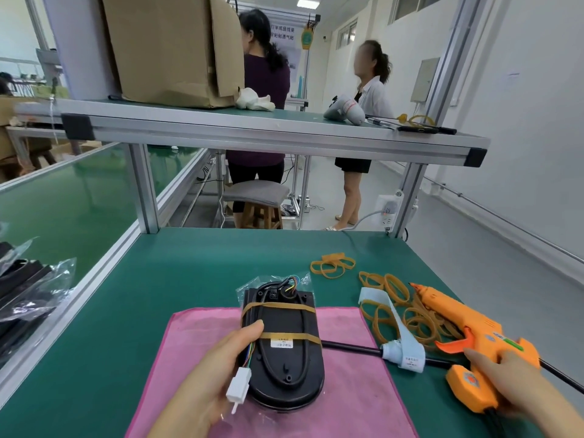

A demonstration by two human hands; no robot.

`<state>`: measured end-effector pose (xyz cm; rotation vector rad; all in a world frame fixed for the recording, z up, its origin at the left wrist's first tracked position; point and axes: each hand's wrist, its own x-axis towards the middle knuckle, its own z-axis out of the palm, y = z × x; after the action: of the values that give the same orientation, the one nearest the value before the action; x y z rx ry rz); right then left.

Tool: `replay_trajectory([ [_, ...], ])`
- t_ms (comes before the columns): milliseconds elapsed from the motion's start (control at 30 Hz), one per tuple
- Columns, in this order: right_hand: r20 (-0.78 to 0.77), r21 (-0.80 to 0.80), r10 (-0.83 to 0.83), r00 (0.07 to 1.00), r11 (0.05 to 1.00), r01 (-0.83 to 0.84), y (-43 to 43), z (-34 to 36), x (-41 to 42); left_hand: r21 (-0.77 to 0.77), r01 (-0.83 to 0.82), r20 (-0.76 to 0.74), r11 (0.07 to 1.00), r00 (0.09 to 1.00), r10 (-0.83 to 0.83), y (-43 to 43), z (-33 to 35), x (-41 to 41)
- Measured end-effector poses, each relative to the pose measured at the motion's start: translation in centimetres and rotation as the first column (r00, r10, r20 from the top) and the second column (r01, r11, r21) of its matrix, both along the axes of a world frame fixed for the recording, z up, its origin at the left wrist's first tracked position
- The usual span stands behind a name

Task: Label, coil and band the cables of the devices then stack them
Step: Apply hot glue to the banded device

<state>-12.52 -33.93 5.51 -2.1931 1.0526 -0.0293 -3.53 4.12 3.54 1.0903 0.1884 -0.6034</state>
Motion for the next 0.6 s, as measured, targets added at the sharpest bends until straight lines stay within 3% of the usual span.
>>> replay_trajectory([
  [100,-0.022,0.011,0.017,1.0,1.0,-0.017,0.4,0.5,-0.2,0.004,-0.009,0.012,1.0,1.0,0.009,-0.1,0.0,0.0],
  [367,-0.134,-0.176,0.103,0.986,0.976,-0.126,0.2,0.2,0.2,0.015,0.023,-0.004,1.0,1.0,-0.023,-0.1,0.0,0.3],
  [467,-0.176,-0.268,0.124,0.977,0.949,-0.168,0.2,-0.1,0.5,0.03,0.024,0.014,0.999,1.0,-0.024,0.0,0.4,0.7],
  [600,-0.373,-0.493,0.051,0.926,0.835,-0.244,0.6,-0.2,1.3,0.034,0.04,-0.01,0.999,0.999,-0.039,0.4,0.8,1.5],
])
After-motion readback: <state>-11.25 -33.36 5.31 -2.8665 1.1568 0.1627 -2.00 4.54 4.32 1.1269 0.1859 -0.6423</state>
